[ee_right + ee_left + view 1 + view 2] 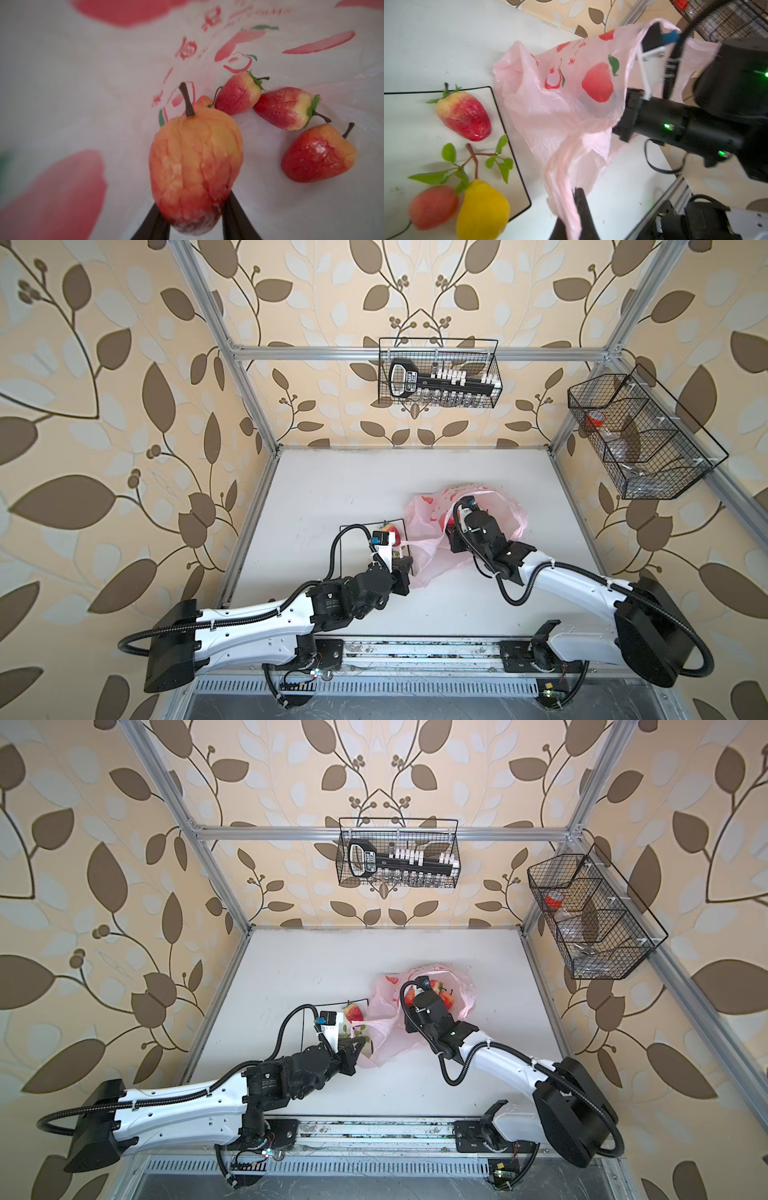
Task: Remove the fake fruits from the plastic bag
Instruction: 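Grasp the red-yellow pear with the right gripper and lift it, then carry the red-yellow pear to the plate and open the right gripper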
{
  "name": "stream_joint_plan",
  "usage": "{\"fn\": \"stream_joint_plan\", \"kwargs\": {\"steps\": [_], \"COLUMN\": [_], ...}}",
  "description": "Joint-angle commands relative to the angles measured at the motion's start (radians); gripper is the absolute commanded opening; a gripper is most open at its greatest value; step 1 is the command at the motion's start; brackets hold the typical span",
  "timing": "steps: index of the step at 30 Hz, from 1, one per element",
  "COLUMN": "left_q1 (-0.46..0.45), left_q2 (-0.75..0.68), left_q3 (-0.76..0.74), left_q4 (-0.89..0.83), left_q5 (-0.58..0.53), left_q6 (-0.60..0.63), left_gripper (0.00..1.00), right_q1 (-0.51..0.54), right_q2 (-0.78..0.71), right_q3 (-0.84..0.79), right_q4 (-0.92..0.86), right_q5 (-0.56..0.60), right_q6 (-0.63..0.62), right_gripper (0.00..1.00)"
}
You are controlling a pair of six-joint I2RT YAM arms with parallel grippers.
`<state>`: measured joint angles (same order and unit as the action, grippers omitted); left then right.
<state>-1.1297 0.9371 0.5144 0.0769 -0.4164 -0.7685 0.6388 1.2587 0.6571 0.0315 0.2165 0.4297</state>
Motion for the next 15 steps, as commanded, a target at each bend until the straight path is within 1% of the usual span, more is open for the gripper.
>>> {"fn": "stream_joint_plan", "kwargs": {"steps": [1,8,15], "left_q1": [0.072,0.204,0.307], "left_q2": [-0.006,-0.012,0.051], "left_q3": [0.072,0.14,0.153], "left_q4": [0.012,-0.021,0.008], "left_q5": [0.066,0.136,0.233], "left_q6": [0.013,0.091,0.104], "left_gripper": [0.0,0.0,0.0], "right_q1": [-0.004,-0.004,-0.002], "right_q2": [-0.063,-0.165,-0.282], "right_q3": [-0.034,-0.065,-0.078], "right_q4": [-0.033,-0.102,-0.164], "right_q5": [-0.058,-0.095,-0.167], "right_q6": [0.038,0.084,0.081], "right_gripper": [0.34,0.33,0.32]}}
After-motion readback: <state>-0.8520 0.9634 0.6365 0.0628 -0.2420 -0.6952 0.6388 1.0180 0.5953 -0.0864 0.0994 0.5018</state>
